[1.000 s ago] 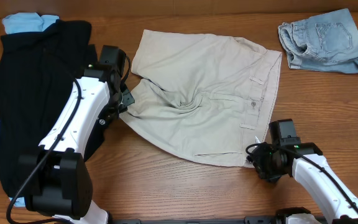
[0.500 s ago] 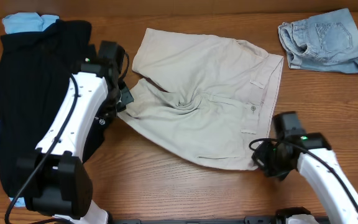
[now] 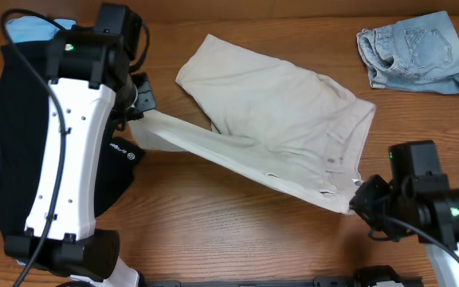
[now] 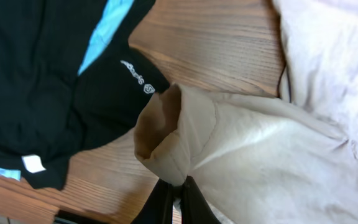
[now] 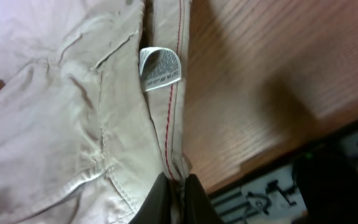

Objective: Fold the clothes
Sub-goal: 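Grasp the bottom hem corners with both grippers and lift them, then fold the bottom hem up toward the waistband with both grippers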

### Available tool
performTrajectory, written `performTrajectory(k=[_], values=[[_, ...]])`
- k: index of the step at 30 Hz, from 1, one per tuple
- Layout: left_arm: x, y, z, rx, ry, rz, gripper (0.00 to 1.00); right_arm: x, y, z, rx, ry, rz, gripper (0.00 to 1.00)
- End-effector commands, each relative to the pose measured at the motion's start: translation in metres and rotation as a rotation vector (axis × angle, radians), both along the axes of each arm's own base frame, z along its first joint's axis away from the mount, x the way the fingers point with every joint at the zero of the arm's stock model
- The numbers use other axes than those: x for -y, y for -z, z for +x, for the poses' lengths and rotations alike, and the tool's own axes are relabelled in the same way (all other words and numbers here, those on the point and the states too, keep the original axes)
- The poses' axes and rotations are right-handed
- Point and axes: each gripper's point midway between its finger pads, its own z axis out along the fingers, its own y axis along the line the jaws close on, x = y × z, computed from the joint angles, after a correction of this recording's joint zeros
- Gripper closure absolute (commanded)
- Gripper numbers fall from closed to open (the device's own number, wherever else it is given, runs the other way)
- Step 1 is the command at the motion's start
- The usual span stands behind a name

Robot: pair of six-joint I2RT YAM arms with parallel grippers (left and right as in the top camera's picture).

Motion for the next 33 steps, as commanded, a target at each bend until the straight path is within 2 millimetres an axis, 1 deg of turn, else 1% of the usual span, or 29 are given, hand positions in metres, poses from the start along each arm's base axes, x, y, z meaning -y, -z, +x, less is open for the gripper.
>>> performTrajectory(k=[1, 4, 6, 7, 12, 16, 19, 23, 24, 25, 28, 30, 33], values=[[-0.011, -0.028, 0.002, 0.089, 0.074, 0.080, 0.96, 0.008, -0.016, -0.011, 0.034, 0.004, -0.036, 0.96], [-0.008, -0.032, 0.002, 0.110, 0.081, 0.076, 0.96, 0.011, -0.015, -0.017, 0.015, 0.028, -0.050, 0.96], [-0.004, -0.032, 0.009, 0.131, 0.086, 0.068, 0.96, 0.020, -0.014, -0.014, 0.024, 0.065, -0.096, 0.96], [0.002, -0.032, 0.017, 0.154, 0.094, 0.050, 0.96, 0.027, -0.015, -0.008, 0.044, 0.083, -0.133, 0.96], [0.023, -0.026, 0.047, 0.228, 0.124, -0.010, 0.96, 0.045, -0.015, 0.013, 0.082, 0.141, -0.232, 0.96], [0.043, -0.013, 0.071, 0.251, 0.160, -0.018, 0.96, 0.051, -0.011, 0.033, 0.084, 0.153, -0.279, 0.96], [0.058, 0.003, 0.090, 0.254, 0.183, -0.019, 0.96, 0.055, -0.005, 0.051, 0.081, 0.161, -0.314, 0.96], [0.074, 0.032, 0.123, 0.264, 0.200, -0.020, 0.96, 0.067, 0.005, 0.076, 0.077, 0.198, -0.355, 0.96], [0.076, 0.038, 0.130, 0.269, 0.199, -0.020, 0.96, 0.072, 0.008, 0.084, 0.077, 0.208, -0.358, 0.96], [0.080, 0.050, 0.146, 0.283, 0.198, -0.023, 0.96, 0.080, 0.014, 0.100, 0.093, 0.215, -0.364, 0.96], [0.089, 0.065, 0.173, 0.332, 0.197, -0.036, 0.96, 0.092, 0.025, 0.130, 0.132, 0.208, -0.373, 0.96], [0.093, 0.071, 0.188, 0.369, 0.191, -0.045, 0.96, 0.100, 0.033, 0.149, 0.154, 0.212, -0.378, 0.96], [0.100, 0.077, 0.207, 0.416, 0.194, -0.062, 0.96, 0.106, 0.044, 0.175, 0.186, 0.208, -0.387, 0.96]])
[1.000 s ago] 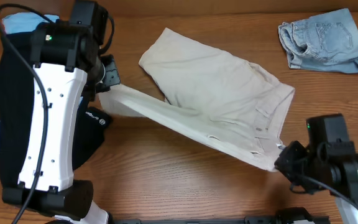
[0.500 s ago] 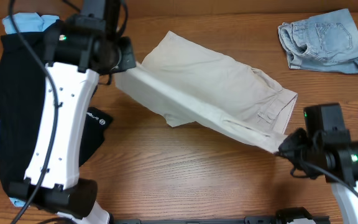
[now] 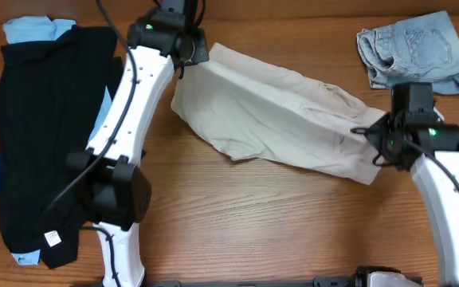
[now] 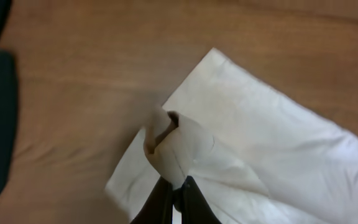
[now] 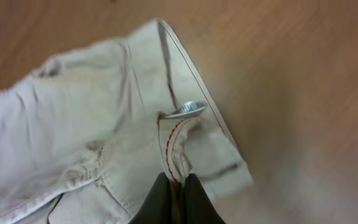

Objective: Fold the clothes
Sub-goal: 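Fold the bottom hem up toward the waistband with both grippers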

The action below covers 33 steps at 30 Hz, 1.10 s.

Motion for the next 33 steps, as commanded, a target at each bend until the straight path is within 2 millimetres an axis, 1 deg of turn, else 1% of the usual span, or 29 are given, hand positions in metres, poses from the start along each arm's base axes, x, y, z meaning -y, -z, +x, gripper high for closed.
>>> performTrajectory(k=[1, 7, 8, 9, 10, 11, 12, 13, 14, 16, 19, 22, 23, 25, 28, 30, 33], values=[[0.004, 0.009, 0.021, 0.050, 0.007, 0.008, 0.96, 0.021, 0.013, 0.023, 0.001, -0.003, -0.078, 0.96], [0.034, 0.025, 0.046, 0.117, 0.054, -0.041, 0.93, 0.024, 0.048, 0.066, 0.034, -0.005, -0.074, 0.96], [0.039, 0.029, 0.050, 0.126, 0.060, -0.044, 0.88, 0.024, 0.053, 0.072, 0.041, -0.004, -0.075, 0.96], [0.044, 0.032, 0.054, 0.138, 0.067, -0.047, 0.75, 0.025, 0.058, 0.078, 0.049, -0.004, -0.076, 0.92], [0.048, 0.034, 0.057, 0.147, 0.071, -0.050, 0.56, 0.025, 0.064, 0.086, 0.059, -0.004, -0.076, 0.84], [0.051, 0.037, 0.060, 0.155, 0.075, -0.053, 0.38, 0.026, 0.069, 0.093, 0.071, -0.003, -0.078, 0.62], [0.054, 0.041, 0.062, 0.160, 0.078, -0.053, 0.12, 0.026, 0.073, 0.098, 0.080, -0.003, -0.078, 0.31], [0.056, 0.041, 0.063, 0.166, 0.081, -0.056, 0.00, 0.027, 0.076, 0.103, 0.092, -0.003, -0.080, 0.13], [0.057, 0.043, 0.064, 0.167, 0.082, -0.056, 0.00, 0.027, 0.077, 0.107, 0.101, -0.002, -0.081, 0.00], [0.057, 0.042, 0.064, 0.170, 0.080, -0.055, 0.00, 0.028, 0.078, 0.109, 0.108, -0.001, -0.082, 0.00], [0.055, 0.031, 0.059, 0.144, 0.103, -0.098, 0.00, 0.029, 0.077, 0.104, 0.090, 0.003, -0.090, 0.00], [0.043, 0.017, 0.048, 0.089, 0.109, -0.127, 0.00, 0.028, 0.070, 0.095, 0.064, -0.011, -0.093, 0.00], [0.033, 0.012, 0.040, 0.051, 0.134, -0.112, 0.00, 0.027, 0.062, 0.091, 0.057, -0.049, -0.107, 0.00], [0.025, 0.010, 0.032, 0.016, 0.179, -0.084, 0.00, 0.026, 0.046, 0.088, 0.063, -0.095, -0.128, 0.00], [0.017, 0.018, 0.020, -0.036, 0.241, -0.027, 0.00, 0.015, 0.019, 0.088, 0.099, -0.239, -0.142, 0.00], [0.015, 0.027, 0.012, -0.072, 0.302, 0.016, 0.00, 0.000, 0.001, 0.089, 0.142, -0.383, -0.134, 0.00], [0.021, 0.042, 0.001, -0.114, 0.391, 0.065, 0.00, -0.029, -0.016, 0.085, 0.198, -0.621, -0.099, 0.00]])
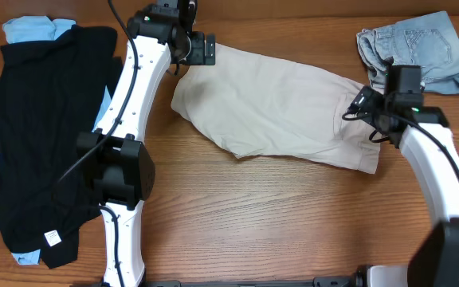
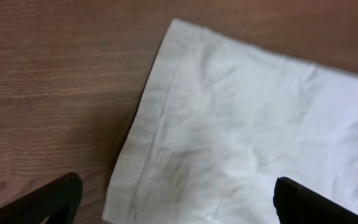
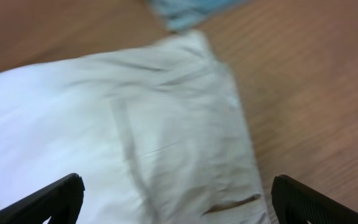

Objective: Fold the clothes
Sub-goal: 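Fold the bottom hem up toward the waistband with both grippers, then release and press the folded shorts flat with both grippers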

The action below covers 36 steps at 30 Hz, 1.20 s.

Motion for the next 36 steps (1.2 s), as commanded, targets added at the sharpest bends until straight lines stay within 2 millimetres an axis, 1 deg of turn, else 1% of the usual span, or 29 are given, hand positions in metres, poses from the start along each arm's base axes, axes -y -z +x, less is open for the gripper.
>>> performTrajectory(k=[1, 3, 6, 12, 15, 18, 23, 26, 29, 31, 33, 35, 36], values=[[0.021, 0.004, -0.014, 0.002, 0.206, 0.058, 0.00, -0.041, -0.046, 0.005, 0.106, -0.396, 0.020, 0.00], [0.028, 0.017, -0.017, -0.011, 0.246, 0.073, 0.00, -0.046, -0.044, -0.001, 0.090, -0.435, 0.037, 0.00], [0.042, 0.035, -0.023, -0.016, 0.304, 0.089, 0.00, -0.047, -0.035, -0.009, 0.043, -0.432, 0.052, 0.00], [0.072, 0.061, -0.033, 0.000, 0.430, 0.125, 0.00, -0.048, -0.029, -0.015, 0.008, -0.424, 0.068, 0.00], [0.078, 0.077, -0.041, -0.011, 0.456, 0.159, 0.00, -0.048, -0.029, -0.015, 0.009, -0.393, 0.086, 0.00], [0.078, 0.093, -0.048, -0.032, 0.461, 0.185, 0.00, -0.048, -0.029, -0.015, 0.009, -0.370, 0.101, 0.00], [0.067, 0.120, -0.065, -0.104, 0.414, 0.212, 0.00, -0.051, -0.029, -0.016, 0.008, -0.366, 0.127, 0.00], [0.060, 0.132, -0.074, -0.144, 0.398, 0.213, 0.00, -0.051, -0.027, -0.020, -0.011, -0.362, 0.133, 0.00], [0.056, 0.140, -0.081, -0.176, 0.378, 0.213, 0.00, -0.051, -0.025, -0.023, -0.022, -0.361, 0.136, 0.00], [0.045, 0.144, -0.087, -0.213, 0.320, 0.234, 0.00, -0.051, -0.025, -0.024, -0.027, -0.347, 0.145, 0.00], [0.026, 0.150, -0.095, -0.259, 0.201, 0.285, 0.00, -0.052, -0.023, -0.026, -0.038, -0.340, 0.152, 0.00], [0.010, 0.156, -0.106, -0.304, 0.107, 0.321, 0.00, -0.052, -0.022, -0.028, -0.048, -0.339, 0.155, 0.00], [0.003, 0.161, -0.114, -0.338, 0.078, 0.326, 0.00, -0.052, -0.022, -0.029, -0.052, -0.339, 0.156, 0.00]])
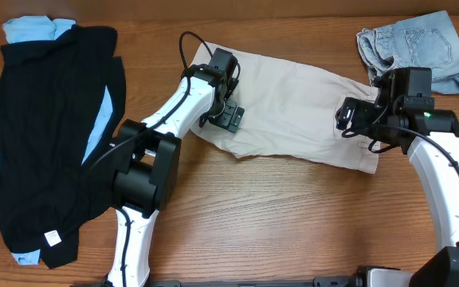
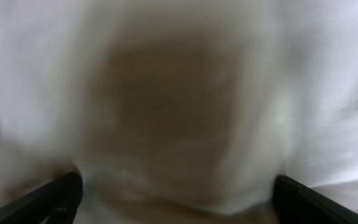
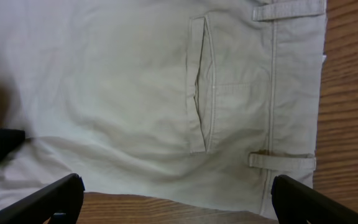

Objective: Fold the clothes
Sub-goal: 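Release and press the folded shorts flat with both grippers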

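Observation:
The beige shorts [image 1: 293,112] lie folded flat across the middle of the table. In the right wrist view the beige shorts [image 3: 135,93] show a back pocket and belt loops. My left gripper [image 1: 228,114] is open and sits low over the left part of the shorts. Its camera sees only blurred beige cloth [image 2: 179,93] between the spread left gripper [image 2: 179,199] fingers. My right gripper [image 1: 347,119] hangs open above the waistband end. In its own view the right gripper [image 3: 176,196] holds nothing.
A black garment [image 1: 46,135] with light blue fabric under it covers the table's left side. Folded denim shorts [image 1: 413,49] lie at the far right corner. Bare wooden table [image 1: 293,223] runs along the near side.
My left gripper has moved from the far left corner of the shorts to low over their left middle. The right gripper has shifted slightly left over the waistband. Both are still open.
Both grippers were shut on the near edge of the shorts, left on the leg hem and right on the waistband, holding it raised. Then that edge was at the far side, doubled over. Then both were open and the shorts lay folded, as now.

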### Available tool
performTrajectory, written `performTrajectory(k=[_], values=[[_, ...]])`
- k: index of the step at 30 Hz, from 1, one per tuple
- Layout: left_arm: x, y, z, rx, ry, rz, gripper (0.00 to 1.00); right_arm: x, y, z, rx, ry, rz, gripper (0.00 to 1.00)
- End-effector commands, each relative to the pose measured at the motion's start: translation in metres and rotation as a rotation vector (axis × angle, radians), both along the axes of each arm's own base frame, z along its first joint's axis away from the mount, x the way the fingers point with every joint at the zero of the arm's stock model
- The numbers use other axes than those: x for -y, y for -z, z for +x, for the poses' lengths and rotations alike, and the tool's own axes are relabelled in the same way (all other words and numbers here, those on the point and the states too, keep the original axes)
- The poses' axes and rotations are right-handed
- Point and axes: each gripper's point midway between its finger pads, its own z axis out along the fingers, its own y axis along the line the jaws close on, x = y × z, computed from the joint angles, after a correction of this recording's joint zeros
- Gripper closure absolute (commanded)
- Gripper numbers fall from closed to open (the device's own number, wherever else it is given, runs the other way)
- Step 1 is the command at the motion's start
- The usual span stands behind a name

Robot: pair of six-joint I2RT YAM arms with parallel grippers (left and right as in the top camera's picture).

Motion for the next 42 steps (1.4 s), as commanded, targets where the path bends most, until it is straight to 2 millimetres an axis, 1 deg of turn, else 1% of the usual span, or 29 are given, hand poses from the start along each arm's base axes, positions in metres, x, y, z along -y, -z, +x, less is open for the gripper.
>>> performTrajectory(k=[1, 5, 8, 10, 12, 14, 15, 17, 18, 21, 23, 25, 27, 28, 30, 33, 35, 39, 40, 42], values=[[-0.045, 0.018, -0.023, -0.064, -0.196, 0.135, 0.00, 0.001, -0.005, 0.002, 0.009, 0.012, 0.013, 0.00], [-0.066, 0.036, -0.057, -0.174, -0.270, 0.182, 0.00, 0.001, -0.004, 0.000, 0.000, 0.012, 0.013, 0.00], [-0.077, 0.043, -0.078, -0.245, -0.294, 0.213, 0.00, 0.000, -0.004, 0.000, -0.001, 0.011, 0.014, 0.00], [-0.082, 0.043, -0.088, -0.283, -0.295, 0.230, 0.00, -0.001, -0.004, 0.000, 0.000, 0.007, 0.020, 0.00], [-0.083, 0.041, -0.092, -0.298, -0.297, 0.238, 0.00, -0.003, -0.005, 0.000, 0.001, 0.001, 0.032, 0.00], [-0.083, 0.037, -0.091, -0.296, -0.315, 0.235, 0.00, -0.005, -0.005, 0.000, 0.003, -0.005, 0.043, 0.00], [-0.080, 0.032, -0.090, -0.299, -0.315, 0.217, 0.00, -0.006, -0.005, 0.000, 0.004, -0.007, 0.045, 0.00], [-0.073, 0.017, -0.086, -0.293, -0.316, 0.179, 0.00, -0.006, -0.005, 0.000, 0.003, -0.011, 0.047, 0.00], [-0.070, 0.009, -0.084, -0.284, -0.316, 0.162, 0.00, -0.006, -0.005, 0.000, 0.004, -0.011, 0.047, 0.00], [-0.060, -0.027, -0.072, -0.225, -0.294, 0.095, 0.00, -0.006, -0.006, 0.003, 0.020, -0.042, 0.031, 0.00], [-0.058, -0.051, -0.065, -0.180, -0.295, 0.053, 0.00, -0.005, -0.006, 0.009, 0.048, -0.084, 0.003, 0.00], [-0.056, -0.069, -0.059, -0.152, -0.314, -0.019, 0.00, -0.003, -0.002, 0.015, 0.056, -0.083, -0.009, 0.00], [-0.054, -0.084, -0.051, -0.132, -0.336, -0.119, 0.00, -0.002, 0.009, 0.022, 0.046, -0.101, -0.016, 0.00], [-0.056, -0.087, -0.048, -0.126, -0.347, -0.148, 0.00, -0.002, 0.014, 0.023, 0.037, -0.104, -0.016, 0.00], [-0.065, -0.090, -0.039, -0.118, -0.355, -0.205, 0.00, -0.002, 0.030, 0.024, -0.004, -0.121, -0.019, 0.00], [-0.081, -0.086, -0.032, -0.114, -0.336, -0.222, 0.00, 0.001, 0.059, 0.023, -0.082, -0.119, -0.018, 0.00], [-0.088, -0.083, -0.029, -0.111, -0.319, -0.218, 0.00, 0.003, 0.072, 0.023, -0.116, -0.116, -0.012, 0.00], [-0.093, -0.078, -0.022, -0.088, -0.299, -0.209, 0.00, 0.006, 0.096, 0.026, -0.157, -0.108, -0.009, 0.00], [-0.095, -0.076, -0.017, -0.069, -0.300, -0.202, 0.01, 0.009, 0.104, 0.028, -0.166, -0.102, -0.007, 0.00], [-0.096, -0.074, -0.012, -0.051, -0.300, -0.197, 0.05, 0.013, 0.108, 0.029, -0.168, -0.092, -0.012, 0.00]])
